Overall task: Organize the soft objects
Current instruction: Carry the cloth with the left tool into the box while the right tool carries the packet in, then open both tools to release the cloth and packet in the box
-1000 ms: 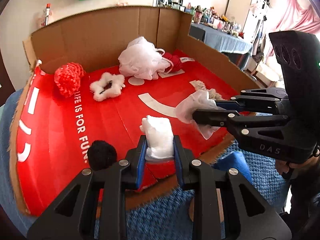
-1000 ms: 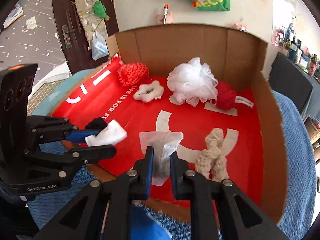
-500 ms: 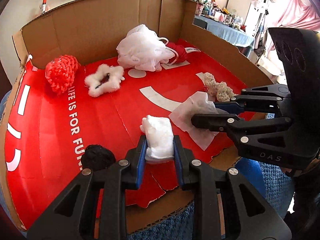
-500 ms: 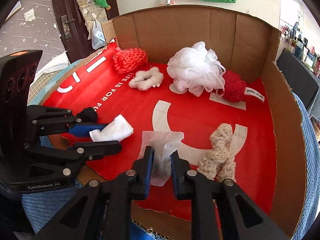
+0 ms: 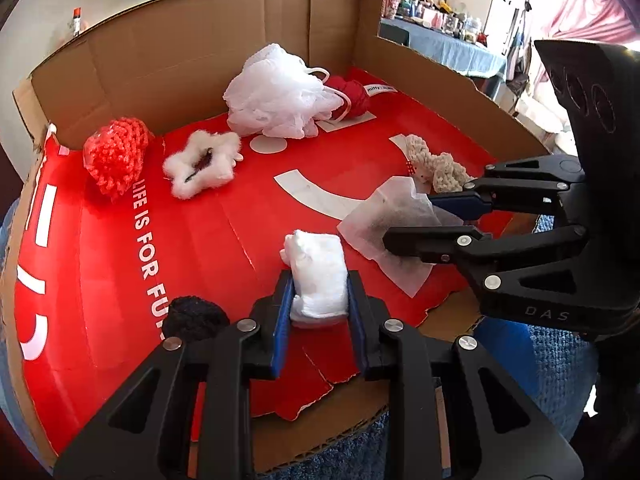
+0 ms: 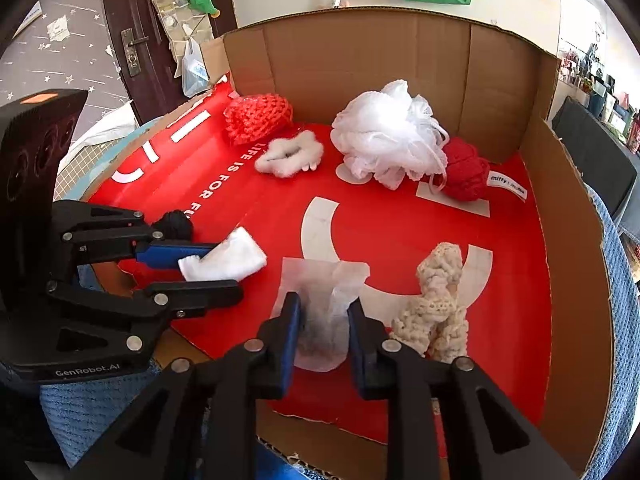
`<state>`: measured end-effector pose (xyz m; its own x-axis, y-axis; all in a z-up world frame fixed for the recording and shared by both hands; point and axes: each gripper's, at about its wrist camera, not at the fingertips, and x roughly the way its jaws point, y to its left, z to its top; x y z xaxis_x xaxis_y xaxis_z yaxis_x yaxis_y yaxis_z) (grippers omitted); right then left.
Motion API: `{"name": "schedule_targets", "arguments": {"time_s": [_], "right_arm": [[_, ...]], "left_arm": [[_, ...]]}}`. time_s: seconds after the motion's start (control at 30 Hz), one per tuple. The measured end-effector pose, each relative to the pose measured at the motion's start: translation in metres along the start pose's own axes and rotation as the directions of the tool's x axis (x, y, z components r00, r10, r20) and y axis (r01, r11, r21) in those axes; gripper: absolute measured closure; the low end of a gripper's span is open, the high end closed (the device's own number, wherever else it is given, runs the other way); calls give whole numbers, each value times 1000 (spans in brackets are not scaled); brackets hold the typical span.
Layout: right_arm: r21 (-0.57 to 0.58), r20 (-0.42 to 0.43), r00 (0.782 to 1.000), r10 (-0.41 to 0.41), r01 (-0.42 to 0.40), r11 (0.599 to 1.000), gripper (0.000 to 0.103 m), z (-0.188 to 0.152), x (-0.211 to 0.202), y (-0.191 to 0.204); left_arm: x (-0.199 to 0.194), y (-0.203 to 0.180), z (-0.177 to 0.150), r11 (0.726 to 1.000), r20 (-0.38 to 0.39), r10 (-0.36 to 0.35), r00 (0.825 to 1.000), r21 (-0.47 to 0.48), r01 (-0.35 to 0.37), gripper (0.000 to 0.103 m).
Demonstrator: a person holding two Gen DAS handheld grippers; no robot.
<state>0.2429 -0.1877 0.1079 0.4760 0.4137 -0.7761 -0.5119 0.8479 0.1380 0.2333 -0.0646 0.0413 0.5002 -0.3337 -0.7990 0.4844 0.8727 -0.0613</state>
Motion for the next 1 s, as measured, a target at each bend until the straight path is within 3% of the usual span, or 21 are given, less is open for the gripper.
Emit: {"name": "schedule_targets", "arguments": {"time_s": [0.33,0.53,0.63,0.67,0.7,0.73,0.93,1.0], "right_arm": [[2,-4,1000,10,-10,1000,73,-1,0,-2],[-10,-4,1000,3,-3,1000,66,-2,-1,0],[-11,-4,1000,3,-3,1000,66,-2,-1,0],[-9,-1,1000,3,-3,1000,66,-2,-2,0],[-6,1,1000,4,-4,1000,66,-1,-2,0],[-4,5,1000,5,-5,1000,66,-1,-3,-1],[4,22,1000,1,-1,1000,66,-1,-12,-1],[8,29,1000,-2,2,1000,61,-1,-17,0]], "left_arm": [[3,-1,6,1000,-34,2,999,27,-1,77],[1,0,7,1000,-42,1,999,23,0,76],[0,0,7,1000,-38,-1,999,24,1,71],[-1,0,8,1000,-34,-2,999,23,3,63],[-2,0,7,1000,-28,0,1000,22,1,49],[-5,0,7,1000,-16,4,1000,24,-4,46],[-15,-3,7,1000,10,7,1000,30,-7,46],[-22,-4,6,1000,24,5,1000,27,-5,45]]}}
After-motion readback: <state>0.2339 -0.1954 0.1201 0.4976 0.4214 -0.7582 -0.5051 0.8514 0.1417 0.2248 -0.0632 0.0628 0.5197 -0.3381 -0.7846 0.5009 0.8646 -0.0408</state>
